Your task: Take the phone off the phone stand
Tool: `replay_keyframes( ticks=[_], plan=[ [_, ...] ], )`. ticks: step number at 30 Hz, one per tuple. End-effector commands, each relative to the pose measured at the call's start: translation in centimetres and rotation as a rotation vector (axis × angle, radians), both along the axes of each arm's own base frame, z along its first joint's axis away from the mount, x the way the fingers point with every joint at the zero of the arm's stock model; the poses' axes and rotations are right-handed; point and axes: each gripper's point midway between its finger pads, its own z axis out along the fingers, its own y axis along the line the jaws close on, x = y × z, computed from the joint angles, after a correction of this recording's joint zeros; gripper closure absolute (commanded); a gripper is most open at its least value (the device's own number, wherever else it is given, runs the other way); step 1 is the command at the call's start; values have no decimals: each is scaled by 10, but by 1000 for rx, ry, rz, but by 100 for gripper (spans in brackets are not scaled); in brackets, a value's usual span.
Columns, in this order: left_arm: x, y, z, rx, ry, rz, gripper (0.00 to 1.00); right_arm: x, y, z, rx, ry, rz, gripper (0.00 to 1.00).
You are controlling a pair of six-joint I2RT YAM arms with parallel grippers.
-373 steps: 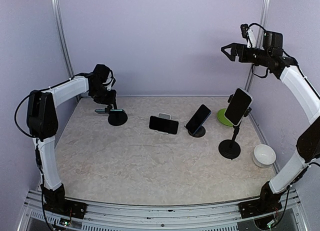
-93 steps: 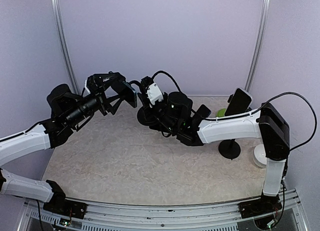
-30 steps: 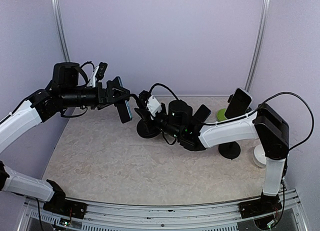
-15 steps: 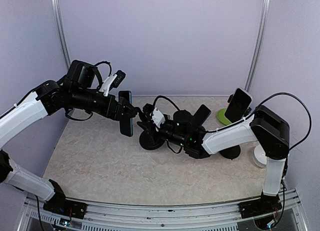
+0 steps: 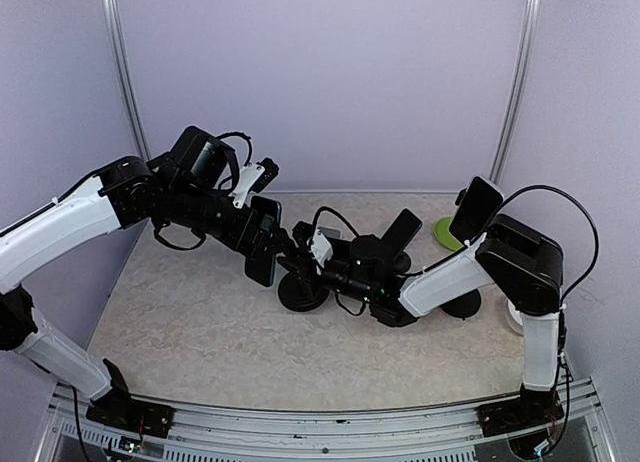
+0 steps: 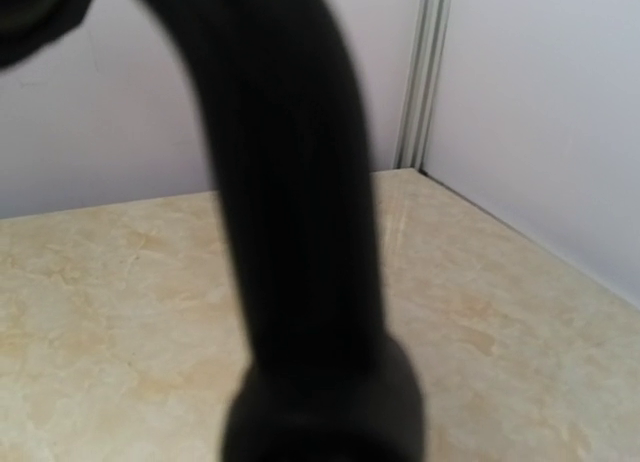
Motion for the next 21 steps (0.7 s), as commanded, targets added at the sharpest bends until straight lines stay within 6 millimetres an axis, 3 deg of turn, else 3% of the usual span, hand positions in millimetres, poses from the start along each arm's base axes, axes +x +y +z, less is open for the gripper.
replay_keyframes(
  ticks=[1, 4, 7, 12, 16, 21],
  plan=[
    [3, -25, 35, -98, -112, -50, 69, -31, 15, -21, -21, 2, 140, 100],
    [4, -26, 25, -99, -87, -35, 69, -31, 10, -30, -19, 6, 121, 94],
    [7, -27, 17, -104, -74, -13, 70, -30, 8, -37, -24, 9, 108, 75],
    [12, -28, -1, -136, -53, 45, 71, -32, 7, -47, -39, 5, 118, 54],
    [15, -26, -1, -174, -80, 84, 71, -36, 3, -53, -52, 11, 128, 33],
    [10, -19, -4, -201, -112, 83, 70, -43, -8, -50, -75, 3, 119, 24]
  ],
)
